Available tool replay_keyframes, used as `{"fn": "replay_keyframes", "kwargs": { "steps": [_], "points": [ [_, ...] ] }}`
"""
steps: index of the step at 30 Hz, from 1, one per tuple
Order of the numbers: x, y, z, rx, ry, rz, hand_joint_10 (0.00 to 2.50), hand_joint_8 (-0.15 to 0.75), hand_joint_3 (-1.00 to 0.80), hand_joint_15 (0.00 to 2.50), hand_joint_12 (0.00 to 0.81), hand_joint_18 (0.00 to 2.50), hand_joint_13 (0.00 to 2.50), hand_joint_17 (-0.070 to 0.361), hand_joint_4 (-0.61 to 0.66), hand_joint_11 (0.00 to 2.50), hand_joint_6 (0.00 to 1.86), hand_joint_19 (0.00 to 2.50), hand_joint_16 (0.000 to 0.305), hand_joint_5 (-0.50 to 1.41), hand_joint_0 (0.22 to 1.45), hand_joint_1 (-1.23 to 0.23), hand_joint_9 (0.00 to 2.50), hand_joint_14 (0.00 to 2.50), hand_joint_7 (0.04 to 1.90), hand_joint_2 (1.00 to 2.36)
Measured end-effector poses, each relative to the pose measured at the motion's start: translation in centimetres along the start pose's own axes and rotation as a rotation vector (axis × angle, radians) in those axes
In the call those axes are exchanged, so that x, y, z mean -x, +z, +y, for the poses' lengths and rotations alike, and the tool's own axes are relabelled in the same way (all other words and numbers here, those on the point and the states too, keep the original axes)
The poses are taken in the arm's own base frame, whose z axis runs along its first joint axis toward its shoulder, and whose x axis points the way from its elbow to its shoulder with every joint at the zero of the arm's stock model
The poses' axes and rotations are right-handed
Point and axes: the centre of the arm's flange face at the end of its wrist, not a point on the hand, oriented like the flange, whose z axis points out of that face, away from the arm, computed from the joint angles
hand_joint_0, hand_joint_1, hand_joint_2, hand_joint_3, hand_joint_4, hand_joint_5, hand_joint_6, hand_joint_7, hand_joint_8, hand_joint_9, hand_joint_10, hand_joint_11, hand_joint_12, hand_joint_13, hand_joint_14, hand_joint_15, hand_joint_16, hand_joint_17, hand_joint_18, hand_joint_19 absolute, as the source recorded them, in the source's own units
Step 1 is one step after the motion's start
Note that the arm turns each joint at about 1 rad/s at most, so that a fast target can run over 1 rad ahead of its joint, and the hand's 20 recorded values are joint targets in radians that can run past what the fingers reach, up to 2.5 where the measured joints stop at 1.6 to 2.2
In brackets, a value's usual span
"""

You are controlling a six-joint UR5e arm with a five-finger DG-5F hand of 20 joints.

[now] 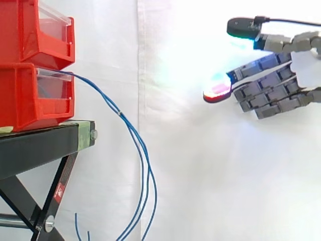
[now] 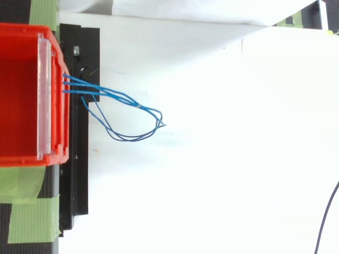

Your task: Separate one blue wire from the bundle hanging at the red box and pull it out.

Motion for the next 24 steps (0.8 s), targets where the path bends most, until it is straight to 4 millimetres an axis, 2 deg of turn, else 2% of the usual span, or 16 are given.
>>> {"fn": "replay_keyframes", "kwargs": {
  "steps": [8,18,24],
  "points": [
    [-1.4,0.6,-1.3,-0.002,-0.010,-0.022,0.00,0.235,-0.50,0.11,0.332,0.00,0.00,0.128,0.25,0.00,0.50,0.16,0.057,-0.25,0.54,-0.49,0.00,0.00,0.74,1.00],
    [-2.2,0.8,-0.5,0.028,-0.158,-0.071,0.00,0.237,-0.50,0.10,0.334,0.00,0.00,0.129,0.25,0.00,0.50,0.16,0.057,-0.25,0.54,-0.50,0.00,0.00,0.75,1.00],
    [-3.7,0.8,-0.4,0.057,-0.228,-0.067,0.00,0.239,-0.50,0.11,0.335,0.00,0.00,0.129,0.26,0.00,0.50,0.18,0.057,-0.24,0.54,-0.50,0.00,0.00,0.74,1.00]
  ]
}}
